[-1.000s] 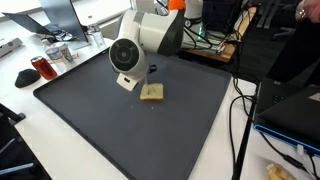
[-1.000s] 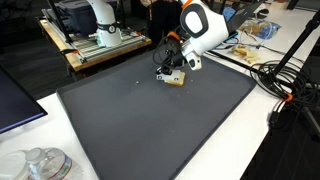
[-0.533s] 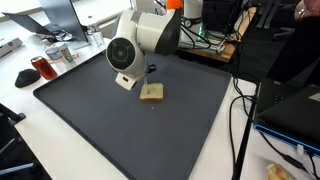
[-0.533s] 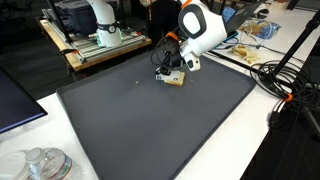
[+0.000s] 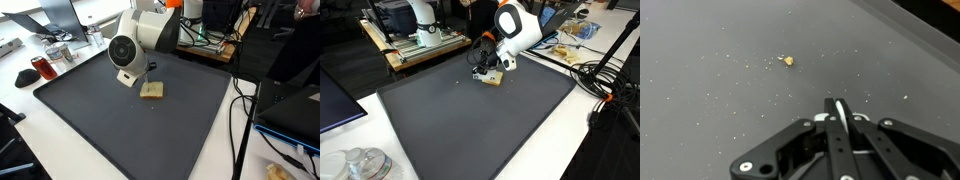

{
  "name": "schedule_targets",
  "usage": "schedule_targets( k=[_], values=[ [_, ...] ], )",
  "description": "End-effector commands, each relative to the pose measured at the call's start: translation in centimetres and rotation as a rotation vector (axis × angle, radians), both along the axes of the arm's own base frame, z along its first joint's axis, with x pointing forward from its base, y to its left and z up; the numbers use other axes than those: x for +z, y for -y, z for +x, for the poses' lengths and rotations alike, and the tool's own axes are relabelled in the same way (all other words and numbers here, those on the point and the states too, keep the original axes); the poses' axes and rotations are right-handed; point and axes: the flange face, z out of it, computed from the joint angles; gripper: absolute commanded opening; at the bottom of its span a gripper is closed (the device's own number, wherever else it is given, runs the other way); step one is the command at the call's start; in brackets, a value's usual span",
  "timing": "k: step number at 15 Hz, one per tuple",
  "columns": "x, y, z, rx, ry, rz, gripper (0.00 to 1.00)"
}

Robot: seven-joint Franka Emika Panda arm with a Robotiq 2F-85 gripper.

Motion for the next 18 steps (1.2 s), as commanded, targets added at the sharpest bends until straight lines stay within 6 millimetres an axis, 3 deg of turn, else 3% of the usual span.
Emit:
schedule_targets(
  k=[1, 18],
  values=[
    [-2.3, 1.8, -2.6, -0.017, -0.031, 0.014, 0.01],
    [-2.1, 6.0, -6.7, -0.049, -0.099, -0.056, 0.01]
  ],
)
